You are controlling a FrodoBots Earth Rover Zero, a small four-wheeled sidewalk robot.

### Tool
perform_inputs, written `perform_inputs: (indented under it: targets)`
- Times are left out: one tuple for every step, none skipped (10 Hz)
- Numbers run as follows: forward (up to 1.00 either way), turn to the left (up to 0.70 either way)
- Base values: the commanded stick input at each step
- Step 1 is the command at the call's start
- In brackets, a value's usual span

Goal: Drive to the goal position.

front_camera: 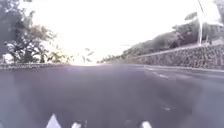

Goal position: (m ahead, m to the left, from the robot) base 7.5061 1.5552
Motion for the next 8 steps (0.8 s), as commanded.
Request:
perform_inputs:
  targets:
    - [0.85, 0.00]
    - [0.85, 0.00]
    - [0.85, 0.00]
    - [0.85, 0.00]
    - [0.85, 0.00]
    - [0.85, 0.00]
    - [0.85, 0.00]
    - [0.85, 0.00]
